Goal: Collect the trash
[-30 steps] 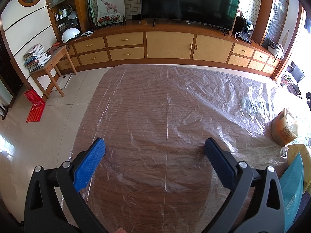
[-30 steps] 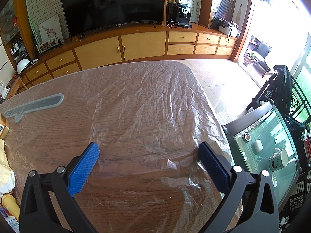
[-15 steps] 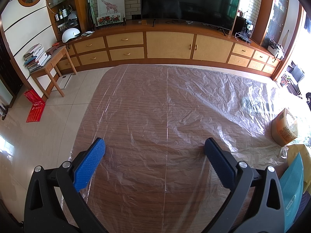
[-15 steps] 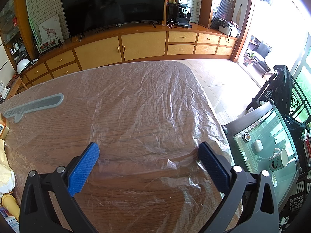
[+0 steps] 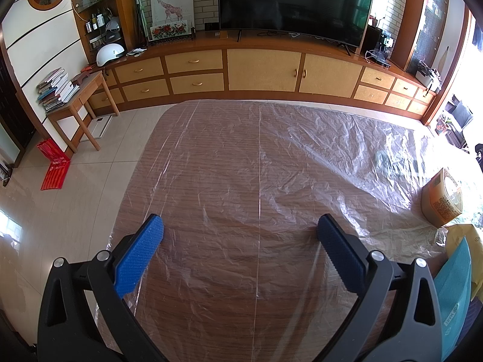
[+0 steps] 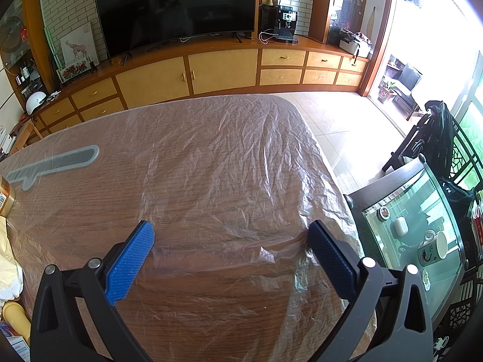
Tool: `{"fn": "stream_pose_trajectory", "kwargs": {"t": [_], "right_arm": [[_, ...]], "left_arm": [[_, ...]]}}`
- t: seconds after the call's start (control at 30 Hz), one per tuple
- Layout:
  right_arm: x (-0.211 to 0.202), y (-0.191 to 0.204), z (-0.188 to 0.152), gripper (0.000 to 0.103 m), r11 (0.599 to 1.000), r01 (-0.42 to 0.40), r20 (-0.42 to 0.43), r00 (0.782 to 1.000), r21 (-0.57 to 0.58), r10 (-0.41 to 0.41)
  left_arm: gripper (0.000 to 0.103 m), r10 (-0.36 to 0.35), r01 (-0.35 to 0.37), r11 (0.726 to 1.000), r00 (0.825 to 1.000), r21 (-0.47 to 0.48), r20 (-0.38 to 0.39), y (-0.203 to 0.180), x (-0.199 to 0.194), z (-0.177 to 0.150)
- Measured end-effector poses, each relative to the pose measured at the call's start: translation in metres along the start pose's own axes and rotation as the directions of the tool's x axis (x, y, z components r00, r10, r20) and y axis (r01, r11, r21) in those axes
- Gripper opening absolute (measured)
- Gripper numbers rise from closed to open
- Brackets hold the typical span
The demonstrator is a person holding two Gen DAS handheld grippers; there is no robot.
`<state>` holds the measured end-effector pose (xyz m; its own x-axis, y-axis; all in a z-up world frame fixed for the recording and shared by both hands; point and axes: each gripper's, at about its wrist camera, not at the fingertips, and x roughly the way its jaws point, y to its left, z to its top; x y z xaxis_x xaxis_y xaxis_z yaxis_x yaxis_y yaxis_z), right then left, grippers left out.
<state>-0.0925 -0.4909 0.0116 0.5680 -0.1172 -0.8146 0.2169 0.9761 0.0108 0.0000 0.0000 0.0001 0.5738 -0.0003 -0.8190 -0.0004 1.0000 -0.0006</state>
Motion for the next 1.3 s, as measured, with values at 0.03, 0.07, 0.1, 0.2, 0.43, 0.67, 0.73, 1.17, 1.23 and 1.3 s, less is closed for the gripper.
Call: {"fn": "stream_pose_trajectory", "kwargs": {"t": [0.03, 0.07, 0.1, 0.2, 0.43, 0.67, 0.73, 1.17, 1.23, 1.3], "right_arm": [[0.0, 0.0, 0.0, 0.099, 1.0, 0.0, 0.0, 1.0, 0.0, 0.0], [0.0, 0.0, 0.0, 0.099, 1.0, 0.0, 0.0, 1.0, 0.0, 0.0], [0.0, 0.0, 0.0, 0.099, 1.0, 0.0, 0.0, 1.0, 0.0, 0.0], [0.0, 0.0, 0.0, 0.099, 1.0, 0.0, 0.0, 1.0, 0.0, 0.0], [0.0, 0.0, 0.0, 0.099, 1.0, 0.0, 0.0, 1.0, 0.0, 0.0], [0.0, -0.001, 0.0, 0.099, 1.0, 0.0, 0.0, 1.0, 0.0, 0.0], [0.0, -0.002, 0.001, 0.099, 1.0, 0.0, -0.001, 1.0, 0.0, 0.0], [-0.072, -0.012, 0.01, 0.099, 0.997, 0.05, 0.11, 0.992, 0.05, -0.055], [-0.104, -0.002, 0.0, 0.099, 0.999, 0.038, 0.143, 0.989, 0.008, -0.039], [-0.131, 0.005, -0.011, 0.099, 0.999, 0.03, 0.168, 0.986, -0.037, -0.023]], "left_arm": [[0.102, 0.0, 0.0, 1.0, 1.0, 0.0, 0.0, 0.0, 0.0, 0.0], [0.102, 0.0, 0.0, 1.0, 1.0, 0.0, 0.0, 0.0, 0.0, 0.0], [0.102, 0.0, 0.0, 1.0, 1.0, 0.0, 0.0, 0.0, 0.0, 0.0], [0.102, 0.0, 0.0, 1.0, 1.0, 0.0, 0.0, 0.0, 0.0, 0.0], [0.102, 0.0, 0.0, 1.0, 1.0, 0.0, 0.0, 0.0, 0.0, 0.0], [0.102, 0.0, 0.0, 1.0, 1.0, 0.0, 0.0, 0.0, 0.0, 0.0], [0.102, 0.0, 0.0, 1.0, 1.0, 0.0, 0.0, -0.001, 0.001, 0.0], [0.101, -0.039, 0.044, 0.999, 0.99, -0.029, 0.135, 0.002, -0.065, 0.007], [0.101, -0.077, 0.076, 0.997, 0.977, 0.011, 0.198, -0.006, -0.096, -0.002], [0.101, -0.133, 0.121, 0.991, 0.961, 0.065, 0.241, -0.016, -0.127, -0.015]]}}
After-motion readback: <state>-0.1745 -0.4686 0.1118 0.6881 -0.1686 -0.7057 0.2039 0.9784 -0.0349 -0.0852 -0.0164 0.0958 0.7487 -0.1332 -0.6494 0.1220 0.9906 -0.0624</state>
